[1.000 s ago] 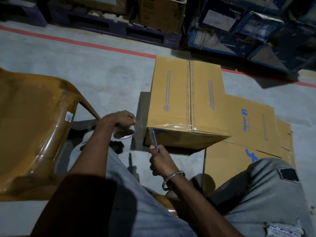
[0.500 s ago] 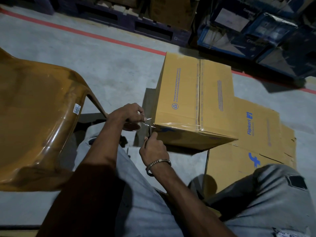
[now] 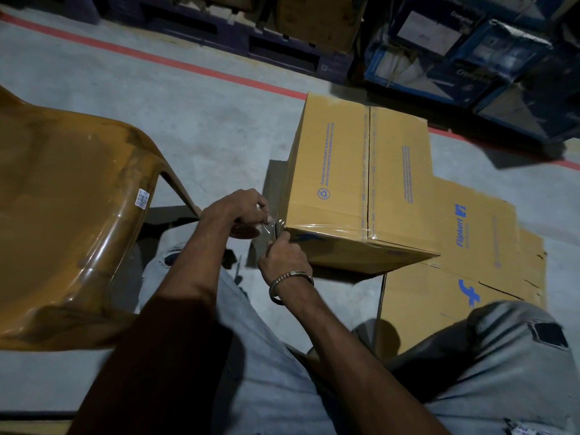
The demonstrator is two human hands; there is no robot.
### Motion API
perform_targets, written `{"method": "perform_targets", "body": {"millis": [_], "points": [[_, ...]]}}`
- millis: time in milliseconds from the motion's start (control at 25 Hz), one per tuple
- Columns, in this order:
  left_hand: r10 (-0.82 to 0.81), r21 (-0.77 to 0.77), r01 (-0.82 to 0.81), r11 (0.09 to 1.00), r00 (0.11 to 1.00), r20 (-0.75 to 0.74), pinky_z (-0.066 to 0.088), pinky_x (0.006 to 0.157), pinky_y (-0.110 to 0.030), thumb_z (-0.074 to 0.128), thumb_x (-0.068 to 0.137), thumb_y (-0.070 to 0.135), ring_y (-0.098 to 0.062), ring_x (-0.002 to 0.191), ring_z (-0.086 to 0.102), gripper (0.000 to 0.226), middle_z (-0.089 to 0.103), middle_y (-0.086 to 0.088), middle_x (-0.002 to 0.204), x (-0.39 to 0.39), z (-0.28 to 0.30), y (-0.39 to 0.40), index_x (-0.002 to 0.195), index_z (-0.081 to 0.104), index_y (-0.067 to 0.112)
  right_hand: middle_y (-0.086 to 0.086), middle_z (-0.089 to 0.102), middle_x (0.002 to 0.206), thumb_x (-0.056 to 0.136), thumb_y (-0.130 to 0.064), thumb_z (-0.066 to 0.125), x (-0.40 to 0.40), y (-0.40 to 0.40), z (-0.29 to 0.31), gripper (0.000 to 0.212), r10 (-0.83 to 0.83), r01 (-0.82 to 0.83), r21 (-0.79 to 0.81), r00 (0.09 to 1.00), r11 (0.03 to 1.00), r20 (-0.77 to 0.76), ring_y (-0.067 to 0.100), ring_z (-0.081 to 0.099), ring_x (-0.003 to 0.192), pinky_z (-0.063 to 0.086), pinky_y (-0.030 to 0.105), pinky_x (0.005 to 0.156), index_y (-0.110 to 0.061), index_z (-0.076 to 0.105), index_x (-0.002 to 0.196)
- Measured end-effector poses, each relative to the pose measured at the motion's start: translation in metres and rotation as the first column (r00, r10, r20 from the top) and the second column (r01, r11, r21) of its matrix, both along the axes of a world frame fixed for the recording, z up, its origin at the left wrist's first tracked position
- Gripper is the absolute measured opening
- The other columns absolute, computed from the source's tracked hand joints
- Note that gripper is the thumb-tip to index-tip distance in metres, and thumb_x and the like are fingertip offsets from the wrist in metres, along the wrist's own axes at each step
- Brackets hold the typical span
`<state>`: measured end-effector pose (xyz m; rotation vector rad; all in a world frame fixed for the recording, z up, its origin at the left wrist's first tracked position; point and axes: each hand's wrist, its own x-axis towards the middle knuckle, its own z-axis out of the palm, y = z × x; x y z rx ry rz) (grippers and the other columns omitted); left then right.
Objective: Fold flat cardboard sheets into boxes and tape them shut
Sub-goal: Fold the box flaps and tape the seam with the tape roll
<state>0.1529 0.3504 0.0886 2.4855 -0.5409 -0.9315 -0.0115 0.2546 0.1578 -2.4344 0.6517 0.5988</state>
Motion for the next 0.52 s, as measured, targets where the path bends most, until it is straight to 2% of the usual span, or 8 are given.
{"method": "perform_targets", "body": {"millis": [320, 520], "points": [[0.006, -0.006, -0.006, 1.000, 1.000, 0.015, 0.055, 0.092, -0.044, 0.079, 0.088, 0.045, -0.023, 0.098, 0.066, 0.017, 0.073, 0.001, 0.103, -0.004, 0.004, -0.002, 0.089, 0.076, 0.028, 0.019, 0.056, 0.138, 0.099, -0.029, 0.058, 0.009, -0.004, 0.000, 0.044, 0.002, -0.002, 0.007, 0.998, 1.000, -0.062, 0.039, 0.056, 0.127, 0.048, 0.041, 0.097, -0.007, 0.045, 0.134], [-0.012, 0.012, 0.012, 1.000, 1.000, 0.002, 0.056, 0.092, -0.045, 0.079, 0.087, 0.045, -0.022, 0.095, 0.067, 0.016, 0.075, 0.002, 0.099, -0.004, 0.005, -0.001, 0.081, 0.073, 0.031, 0.019, 0.059, 0.135, 0.099, -0.040, 0.058, 0.001, 0.000, -0.010, 0.047, 0.010, -0.009, 0.007, 0.999, 1.000, -0.052, 0.039, 0.058, 0.123, 0.047, 0.040, 0.090, -0.007, 0.047, 0.131]]}}
